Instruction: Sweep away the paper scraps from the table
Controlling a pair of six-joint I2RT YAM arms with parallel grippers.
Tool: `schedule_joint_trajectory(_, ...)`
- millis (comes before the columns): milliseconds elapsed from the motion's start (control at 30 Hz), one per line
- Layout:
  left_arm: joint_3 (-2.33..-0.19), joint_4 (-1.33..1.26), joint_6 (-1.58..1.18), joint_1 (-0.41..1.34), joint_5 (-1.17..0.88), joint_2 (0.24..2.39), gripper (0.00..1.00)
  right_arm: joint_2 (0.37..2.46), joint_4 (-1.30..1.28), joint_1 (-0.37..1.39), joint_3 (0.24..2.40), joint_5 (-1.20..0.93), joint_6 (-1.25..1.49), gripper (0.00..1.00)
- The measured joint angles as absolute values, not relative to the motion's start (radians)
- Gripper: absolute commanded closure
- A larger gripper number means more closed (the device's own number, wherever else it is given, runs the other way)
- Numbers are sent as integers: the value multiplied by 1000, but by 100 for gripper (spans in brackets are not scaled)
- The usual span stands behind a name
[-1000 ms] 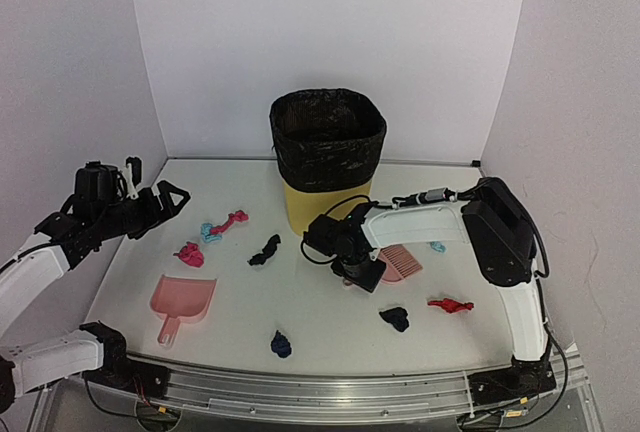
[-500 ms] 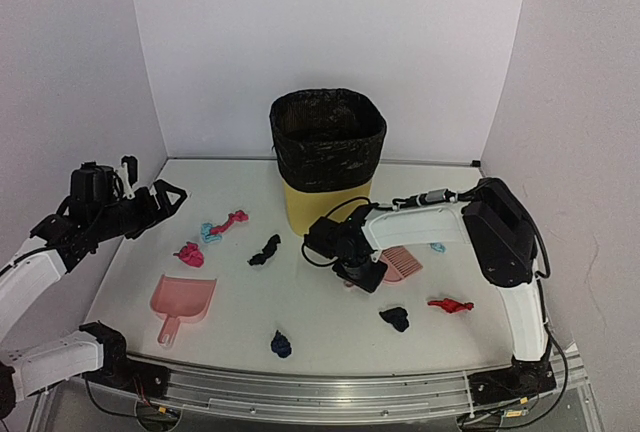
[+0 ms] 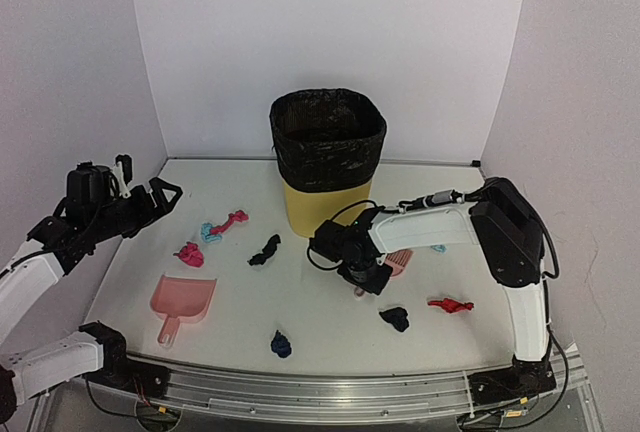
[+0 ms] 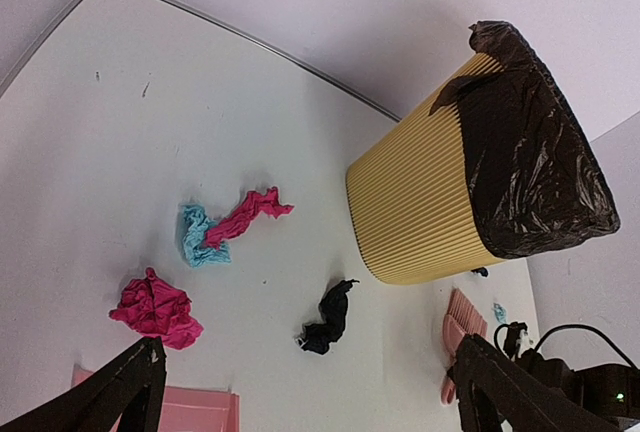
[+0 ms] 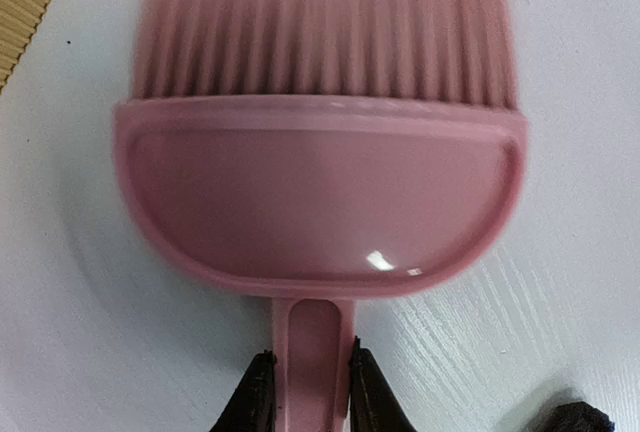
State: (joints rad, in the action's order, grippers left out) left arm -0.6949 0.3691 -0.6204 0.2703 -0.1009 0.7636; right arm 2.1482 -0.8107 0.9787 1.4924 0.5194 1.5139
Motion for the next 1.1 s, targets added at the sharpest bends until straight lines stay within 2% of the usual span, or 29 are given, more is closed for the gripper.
schedule_joint_trajectory(67, -695, 369, -625, 270, -98, 761, 0, 2144, -806, 979, 1489, 519, 1509, 100)
schedule_joint_trajectory(400, -695, 369, -628, 270, -100, 753, 0, 2097, -808, 979, 1430, 516, 1450, 100)
schedule_joint_trajectory(667, -695, 358, -626, 270, -188, 754, 0, 1964, -833, 980, 1361, 542, 1315, 100)
schedule_joint_trajectory(933, -668, 261, -633, 270, -406, 786, 0, 1805, -826, 989, 1281, 549, 1192, 100)
schedule_joint_trajectory(1100, -597, 137, -690, 271, -572, 850, 0, 1728, -766, 1004, 1193, 470, 1107, 100)
